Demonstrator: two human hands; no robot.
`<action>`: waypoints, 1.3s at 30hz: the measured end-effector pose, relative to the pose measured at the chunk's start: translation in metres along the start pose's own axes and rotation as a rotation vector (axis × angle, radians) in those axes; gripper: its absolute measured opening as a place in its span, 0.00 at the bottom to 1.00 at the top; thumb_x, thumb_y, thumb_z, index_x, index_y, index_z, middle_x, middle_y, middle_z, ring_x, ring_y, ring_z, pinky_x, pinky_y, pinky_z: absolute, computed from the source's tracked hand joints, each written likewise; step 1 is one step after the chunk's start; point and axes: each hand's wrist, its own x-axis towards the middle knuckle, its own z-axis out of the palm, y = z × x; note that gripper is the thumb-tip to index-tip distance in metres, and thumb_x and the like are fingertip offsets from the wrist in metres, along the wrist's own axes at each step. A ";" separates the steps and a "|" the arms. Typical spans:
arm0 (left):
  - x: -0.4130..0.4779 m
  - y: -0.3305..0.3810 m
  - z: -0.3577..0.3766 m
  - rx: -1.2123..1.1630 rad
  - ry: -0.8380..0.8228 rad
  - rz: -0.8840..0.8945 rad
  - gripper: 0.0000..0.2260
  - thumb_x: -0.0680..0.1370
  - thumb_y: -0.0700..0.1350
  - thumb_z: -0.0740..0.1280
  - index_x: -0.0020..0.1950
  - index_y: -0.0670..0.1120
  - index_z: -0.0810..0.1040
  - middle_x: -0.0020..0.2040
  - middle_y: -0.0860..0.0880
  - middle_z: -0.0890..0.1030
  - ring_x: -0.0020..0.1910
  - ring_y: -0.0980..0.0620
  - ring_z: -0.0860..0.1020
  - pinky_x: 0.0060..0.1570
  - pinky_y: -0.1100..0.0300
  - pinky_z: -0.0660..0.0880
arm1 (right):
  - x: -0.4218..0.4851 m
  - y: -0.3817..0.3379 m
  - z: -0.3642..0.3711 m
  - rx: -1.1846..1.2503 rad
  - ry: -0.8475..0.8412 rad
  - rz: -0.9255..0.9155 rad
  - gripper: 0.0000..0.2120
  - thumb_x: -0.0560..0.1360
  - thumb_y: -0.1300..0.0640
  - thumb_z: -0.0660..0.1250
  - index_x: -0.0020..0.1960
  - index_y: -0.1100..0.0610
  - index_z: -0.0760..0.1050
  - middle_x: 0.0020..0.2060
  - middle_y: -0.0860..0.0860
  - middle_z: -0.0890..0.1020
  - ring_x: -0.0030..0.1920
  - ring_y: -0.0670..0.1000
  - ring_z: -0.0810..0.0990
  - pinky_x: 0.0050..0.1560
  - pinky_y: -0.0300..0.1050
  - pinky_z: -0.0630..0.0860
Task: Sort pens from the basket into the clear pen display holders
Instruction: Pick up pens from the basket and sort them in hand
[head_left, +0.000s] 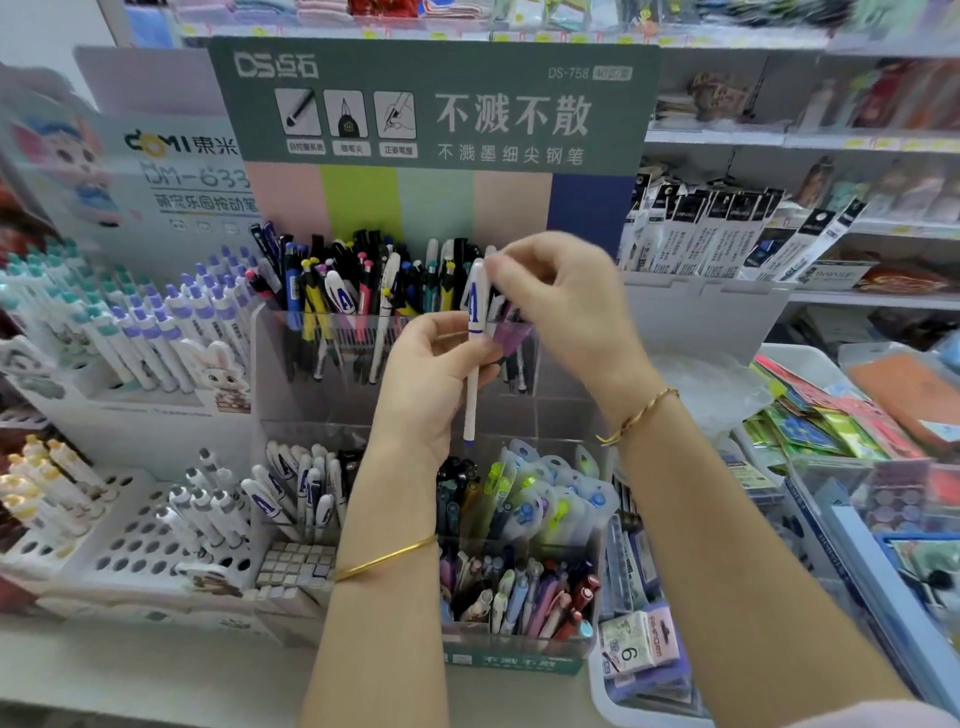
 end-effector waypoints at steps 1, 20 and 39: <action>-0.001 0.000 0.002 0.001 -0.022 0.005 0.08 0.75 0.34 0.69 0.51 0.44 0.74 0.49 0.43 0.80 0.49 0.48 0.80 0.52 0.54 0.79 | -0.002 0.000 0.000 0.030 -0.092 0.026 0.05 0.74 0.56 0.71 0.47 0.58 0.80 0.39 0.48 0.81 0.38 0.43 0.79 0.42 0.38 0.77; 0.005 -0.007 -0.007 0.152 0.207 0.009 0.11 0.77 0.33 0.65 0.55 0.47 0.74 0.52 0.49 0.78 0.55 0.51 0.77 0.62 0.52 0.74 | 0.009 0.004 0.015 -0.061 0.349 -0.176 0.11 0.74 0.66 0.67 0.55 0.61 0.72 0.37 0.50 0.77 0.39 0.53 0.78 0.45 0.51 0.77; 0.001 -0.004 -0.008 0.127 0.185 -0.017 0.11 0.78 0.33 0.64 0.55 0.47 0.75 0.51 0.49 0.77 0.52 0.54 0.77 0.57 0.55 0.77 | -0.001 0.026 0.031 -0.509 0.432 -0.234 0.10 0.72 0.65 0.65 0.52 0.58 0.78 0.50 0.57 0.77 0.47 0.59 0.74 0.41 0.51 0.74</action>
